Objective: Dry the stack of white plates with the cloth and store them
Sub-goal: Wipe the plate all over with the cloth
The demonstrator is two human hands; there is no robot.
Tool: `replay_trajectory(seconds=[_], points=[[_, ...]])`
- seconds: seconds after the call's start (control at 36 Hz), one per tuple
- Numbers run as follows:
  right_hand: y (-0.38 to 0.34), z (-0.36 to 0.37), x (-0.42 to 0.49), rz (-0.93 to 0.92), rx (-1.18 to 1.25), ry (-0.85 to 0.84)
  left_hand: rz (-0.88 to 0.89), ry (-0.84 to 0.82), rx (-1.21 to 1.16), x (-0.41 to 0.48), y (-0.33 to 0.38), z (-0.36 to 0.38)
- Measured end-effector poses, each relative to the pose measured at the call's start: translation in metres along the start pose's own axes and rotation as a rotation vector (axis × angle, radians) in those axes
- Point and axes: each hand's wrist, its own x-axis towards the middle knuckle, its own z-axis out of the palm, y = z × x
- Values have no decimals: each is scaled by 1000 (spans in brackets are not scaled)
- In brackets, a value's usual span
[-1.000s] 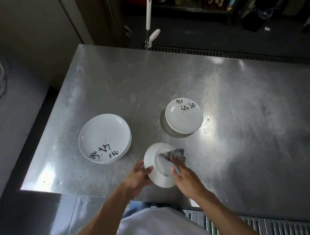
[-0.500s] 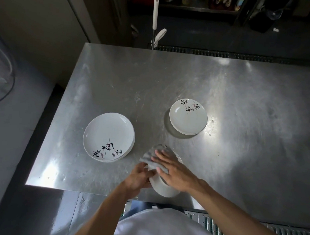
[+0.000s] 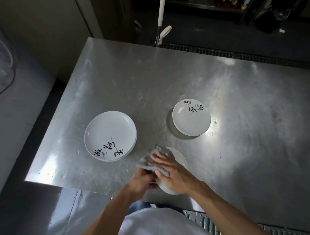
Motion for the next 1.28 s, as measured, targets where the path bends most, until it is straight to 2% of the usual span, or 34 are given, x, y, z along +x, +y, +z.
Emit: replay_trajectory(seconds=[0.08, 0.11, 0.22, 0.25, 0.33, 0.36, 0.44, 0.47, 0.56, 0.64, 0.75, 0.81, 0.92, 1.03, 1.14, 1.22, 1.28], points=[[17, -12, 3, 258, -59, 86, -18, 14, 7, 2, 4, -5], [19, -14, 2, 287, -57, 87, -24, 11, 15, 1, 6, -6], [13, -4, -7, 1, -98, -97, -34, 17, 70, 1, 8, -8], [15, -4, -6, 23, -105, -71, -39, 25, 73, 1, 10, -8], [22, -8, -2, 272, -152, 117, -56, -15, 69, 0, 17, -6], [20, -8, -1, 258, -162, 107, -60, -40, 72, -1, 19, -5], [11, -1, -3, 24, -164, -27, -62, -86, 93, -1, 21, -3], [11, -2, -3, 20, -149, -55, -60, -90, 94, -1, 20, -3], [21, -14, 4, 262, -131, 4, -50, -46, 39, 1, 20, -2], [21, -25, 7, 532, 70, 125, -22, 82, -71, 4, 17, 0], [16, -21, 0, 560, 209, 161, -13, 130, -170, 8, 14, 6], [9, -18, -4, 508, 222, 152, -27, 132, -169, 8, 14, 7], [-2, -9, -10, 291, 178, 107, 10, 78, -130, 5, 11, -1], [0, -8, -8, 43, -19, -15, -14, -23, -30, 0, 9, -2], [11, -17, -1, 250, -29, 77, -37, -27, 9, -2, 13, -2], [6, -8, -5, 37, -40, -55, -38, -48, 11, -3, 14, -1], [8, -2, -8, -82, -97, -75, -36, -56, 15, -5, 13, -2]])
